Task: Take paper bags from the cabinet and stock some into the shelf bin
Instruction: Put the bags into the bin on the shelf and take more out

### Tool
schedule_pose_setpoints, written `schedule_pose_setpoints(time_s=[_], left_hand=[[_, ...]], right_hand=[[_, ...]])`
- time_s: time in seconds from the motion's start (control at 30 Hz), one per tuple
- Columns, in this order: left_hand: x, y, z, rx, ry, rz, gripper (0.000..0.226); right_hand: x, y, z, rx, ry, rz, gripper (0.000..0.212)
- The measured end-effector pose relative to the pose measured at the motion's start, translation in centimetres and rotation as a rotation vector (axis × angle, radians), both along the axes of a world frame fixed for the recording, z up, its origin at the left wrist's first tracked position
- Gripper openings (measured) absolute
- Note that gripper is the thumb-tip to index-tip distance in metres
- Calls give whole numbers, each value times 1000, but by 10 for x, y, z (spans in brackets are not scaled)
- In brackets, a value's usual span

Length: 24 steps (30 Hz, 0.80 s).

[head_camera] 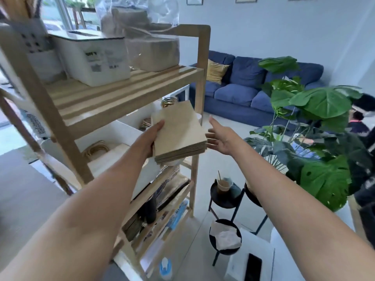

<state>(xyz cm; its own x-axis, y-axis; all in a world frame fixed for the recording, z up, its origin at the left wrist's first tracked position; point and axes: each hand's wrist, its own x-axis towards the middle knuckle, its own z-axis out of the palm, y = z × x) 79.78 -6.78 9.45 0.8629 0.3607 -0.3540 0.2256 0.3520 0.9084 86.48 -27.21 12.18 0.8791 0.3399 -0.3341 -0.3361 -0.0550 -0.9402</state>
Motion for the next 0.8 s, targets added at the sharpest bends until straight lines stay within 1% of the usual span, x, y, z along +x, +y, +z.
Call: schedule_pose_setpoints(time_s=[0.1,0.17,0.2,0.3,0.37,0.4,0.47,0.5,0.53,0.57,0.6,0.63,0.67,0.73,0.8], left_hand=[[31,27,1,-41,-21,129,32],[56,46,-8,-42,-2,229,49],[63,48,-8,-51,10,250,53],[87,52,-4,-53,25,303,35],[110,61,-10,-15,-7,407,37],[133,78,-28,8,22,453,50],[175,109,-72,38,99,574,84],[181,109,-77,17,135,625,92],[172,93,-62,21,156,661,94],[159,73,-44,31,161,682,94],[157,64,-40,42,168,693,93],[161,60,-43,83,204,686,95],[167,58,-47,98,271,667,98],[178,57,-57,125,343,650,101],[184,51,-53,143,379,514,97]], right_hand=[[22,16,-11,31,45,-13,50],[30,26,-17,60,81,-27,49],[34,30,-21,83,101,-37,52],[53,46,-29,176,161,-51,55],[61,55,-32,212,159,-33,54],[66,59,-33,221,155,-35,54],[80,69,-42,221,153,-63,56],[87,74,-48,216,154,-84,57],[92,78,-52,217,156,-101,59],[96,81,-56,217,157,-111,61],[100,84,-59,220,158,-112,62],[103,87,-62,218,157,-109,62],[105,89,-64,218,161,-110,61],[108,94,-68,221,170,-114,61],[112,96,-72,240,180,-122,61]])
